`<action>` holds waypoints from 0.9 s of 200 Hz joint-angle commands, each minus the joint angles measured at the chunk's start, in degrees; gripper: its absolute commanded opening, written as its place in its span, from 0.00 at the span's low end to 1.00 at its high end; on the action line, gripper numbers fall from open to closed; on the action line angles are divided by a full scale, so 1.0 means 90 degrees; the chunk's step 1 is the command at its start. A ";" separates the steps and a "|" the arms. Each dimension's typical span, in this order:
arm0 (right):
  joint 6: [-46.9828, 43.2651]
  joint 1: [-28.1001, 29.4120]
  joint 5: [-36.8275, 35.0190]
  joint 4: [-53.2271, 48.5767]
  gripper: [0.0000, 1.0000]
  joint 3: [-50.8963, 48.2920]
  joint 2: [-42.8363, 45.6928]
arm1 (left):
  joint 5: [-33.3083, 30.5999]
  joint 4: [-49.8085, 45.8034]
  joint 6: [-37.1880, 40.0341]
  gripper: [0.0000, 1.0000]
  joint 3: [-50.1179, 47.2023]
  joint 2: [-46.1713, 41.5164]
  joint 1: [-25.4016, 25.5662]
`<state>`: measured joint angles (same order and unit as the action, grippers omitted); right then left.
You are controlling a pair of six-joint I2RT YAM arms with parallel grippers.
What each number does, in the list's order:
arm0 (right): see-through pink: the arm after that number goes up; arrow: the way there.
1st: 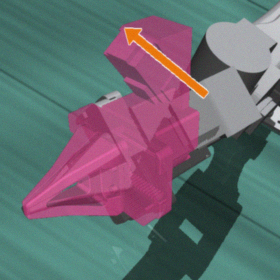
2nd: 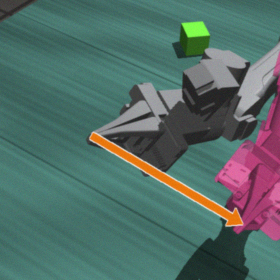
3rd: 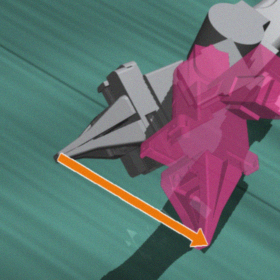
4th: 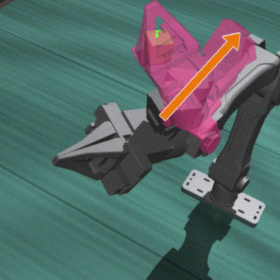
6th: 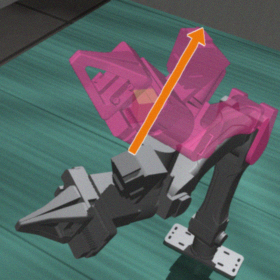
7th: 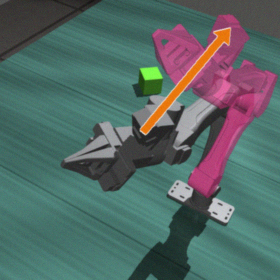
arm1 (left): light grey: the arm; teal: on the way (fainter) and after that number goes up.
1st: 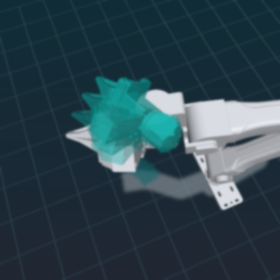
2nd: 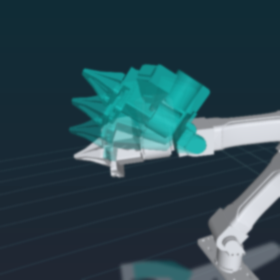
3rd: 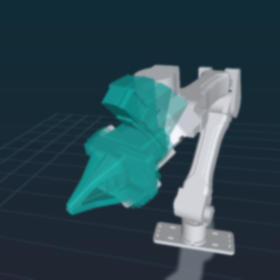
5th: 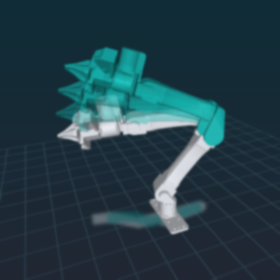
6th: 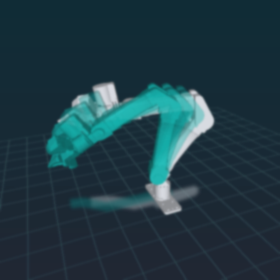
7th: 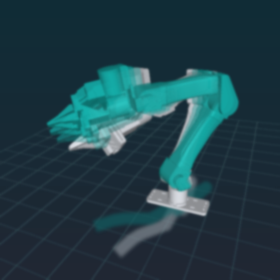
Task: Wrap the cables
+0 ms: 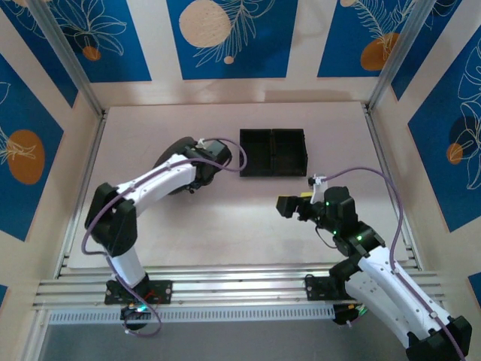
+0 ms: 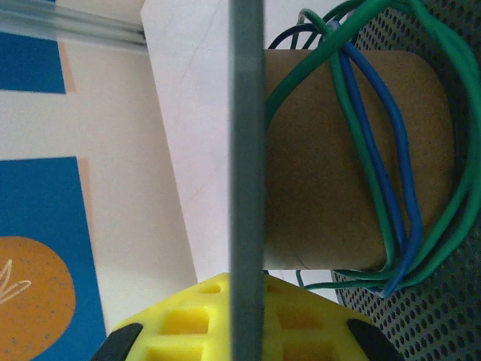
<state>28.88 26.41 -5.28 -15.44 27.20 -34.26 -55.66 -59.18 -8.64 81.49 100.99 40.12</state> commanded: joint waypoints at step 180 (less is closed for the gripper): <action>-0.1158 -0.2723 0.0016 0.1905 0.99 -0.0617 -0.0720 | 0.2353 0.3051 -0.0158 1.00 -0.2220 -0.3683 0.0035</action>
<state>21.87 4.67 -7.03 -8.12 23.11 -37.58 -34.04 -41.12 -12.47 68.10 72.40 42.13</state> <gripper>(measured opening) 0.992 0.998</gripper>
